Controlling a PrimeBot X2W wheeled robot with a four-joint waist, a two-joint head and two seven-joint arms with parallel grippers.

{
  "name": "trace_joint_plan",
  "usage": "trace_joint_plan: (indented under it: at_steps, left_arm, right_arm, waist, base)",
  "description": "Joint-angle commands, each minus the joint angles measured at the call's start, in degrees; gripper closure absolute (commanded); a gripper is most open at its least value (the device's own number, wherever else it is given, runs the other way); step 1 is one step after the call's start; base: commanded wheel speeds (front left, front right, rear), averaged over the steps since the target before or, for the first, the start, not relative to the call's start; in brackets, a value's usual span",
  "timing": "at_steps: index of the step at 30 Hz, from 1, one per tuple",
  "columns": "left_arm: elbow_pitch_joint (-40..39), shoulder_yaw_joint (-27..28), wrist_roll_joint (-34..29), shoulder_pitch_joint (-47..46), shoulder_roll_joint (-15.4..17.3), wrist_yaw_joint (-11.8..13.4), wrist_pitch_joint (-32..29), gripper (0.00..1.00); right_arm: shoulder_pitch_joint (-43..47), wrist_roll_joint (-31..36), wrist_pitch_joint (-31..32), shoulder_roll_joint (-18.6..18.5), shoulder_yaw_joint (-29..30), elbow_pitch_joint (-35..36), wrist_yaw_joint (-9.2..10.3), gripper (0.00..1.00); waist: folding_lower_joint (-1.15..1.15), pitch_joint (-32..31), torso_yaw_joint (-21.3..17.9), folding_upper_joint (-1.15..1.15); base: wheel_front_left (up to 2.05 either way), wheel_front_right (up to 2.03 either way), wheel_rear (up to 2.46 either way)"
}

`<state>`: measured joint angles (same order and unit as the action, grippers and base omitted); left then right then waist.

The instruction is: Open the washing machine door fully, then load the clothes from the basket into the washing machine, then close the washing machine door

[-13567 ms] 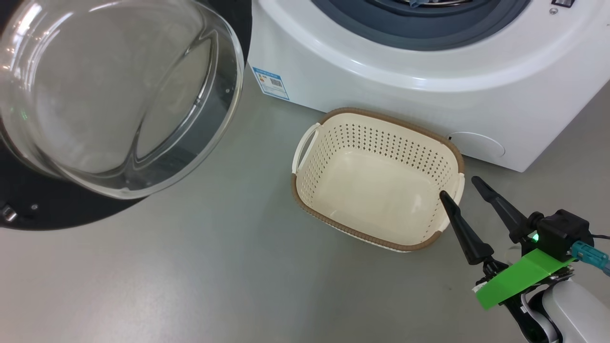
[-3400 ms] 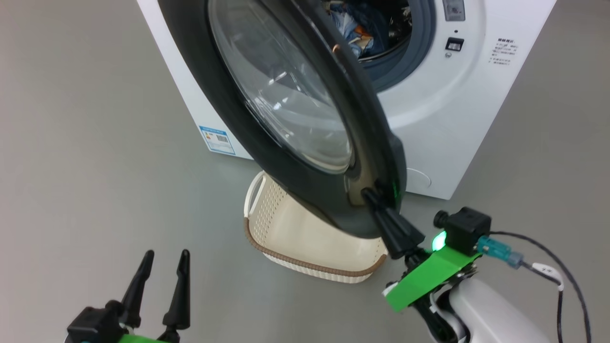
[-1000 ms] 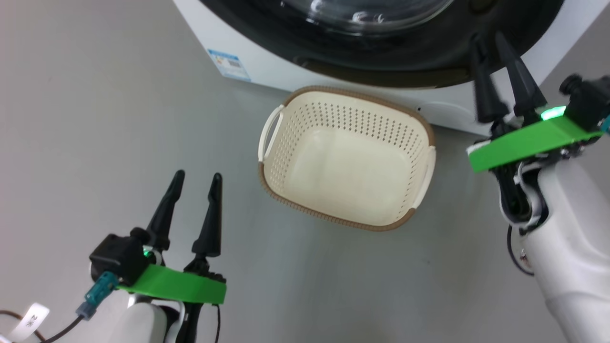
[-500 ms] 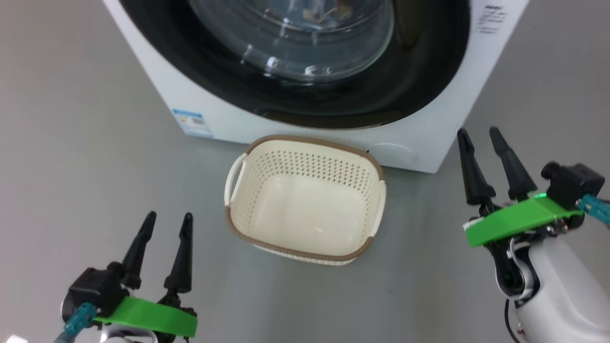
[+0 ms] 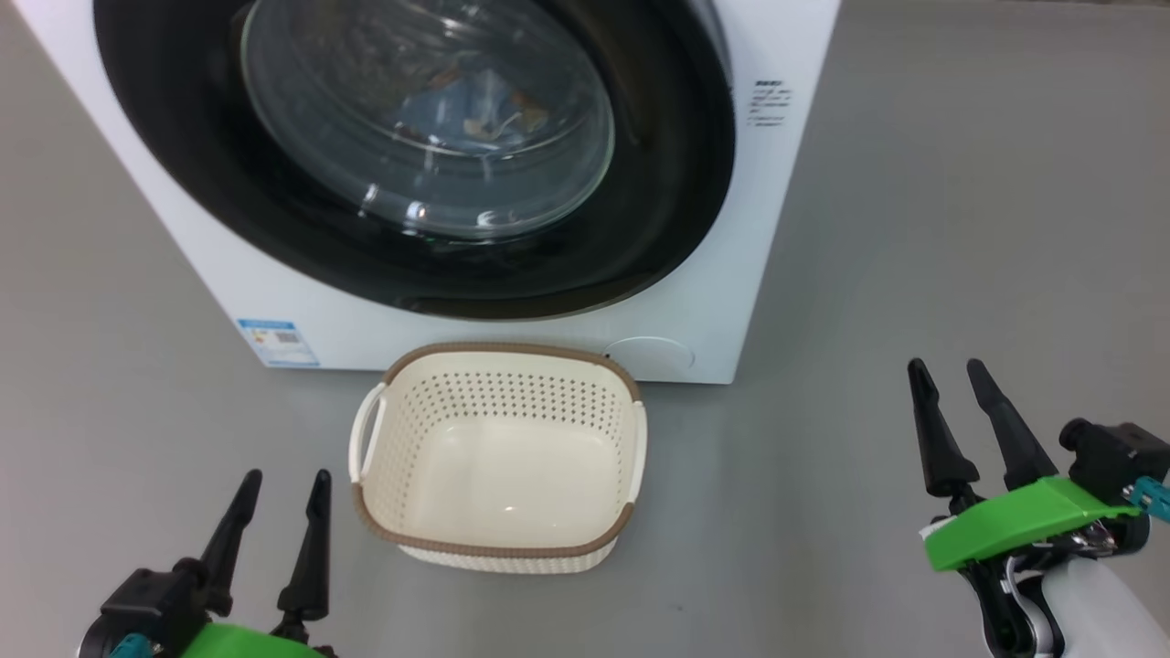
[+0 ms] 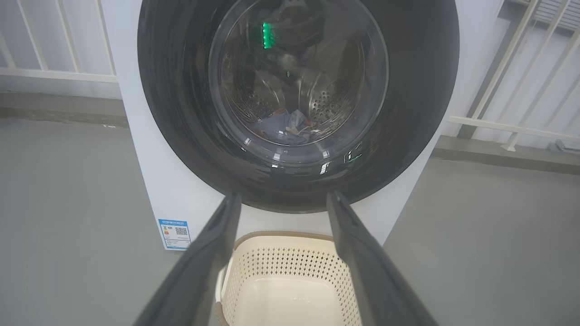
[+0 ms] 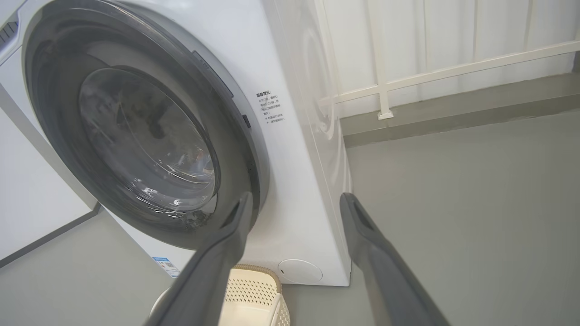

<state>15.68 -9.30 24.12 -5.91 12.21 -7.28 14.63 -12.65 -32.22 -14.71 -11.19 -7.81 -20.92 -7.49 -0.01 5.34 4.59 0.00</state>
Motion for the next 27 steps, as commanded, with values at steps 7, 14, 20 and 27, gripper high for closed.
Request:
trace_joint_plan:
  at_steps: [7, 14, 20, 27]
  left_arm:
    - [-0.2, 3.3, 0.1, 1.2, 1.9, -0.2, 0.4, 0.0]
    - [0.0, 4.1, 0.0, 2.6, 2.3, -0.2, 0.4, 0.0]
    - [0.1, 4.7, -0.1, 3.1, 2.7, -0.2, 0.4, 0.0]
    - [0.2, 5.2, -0.3, 3.5, 2.7, -0.2, 0.4, 0.0]
  right_arm:
    - [3.1, 0.1, -0.3, -1.4, 0.6, 1.9, 0.0, 0.0]
    - [5.6, 0.3, -0.3, -1.7, 1.9, 2.8, 0.0, 0.0]
    - [7.2, 0.5, -0.3, -1.8, 2.8, 3.4, 0.0, 0.0]
    - [8.0, 0.7, -0.3, -1.6, 3.4, 3.7, 0.0, 0.0]
  waist:
    - [0.01, -3.4, -4.0, 0.0]
    - [0.01, -4.2, -5.5, 0.0]
    - [0.01, -4.4, -6.3, 0.0]
    - [0.01, -4.5, -6.9, 0.0]
  base:
    - [0.0, 0.0, 0.0]
    - [0.0, 0.0, 0.0]
    - [0.0, 0.0, 0.0]
    - [0.0, 0.0, 0.0]
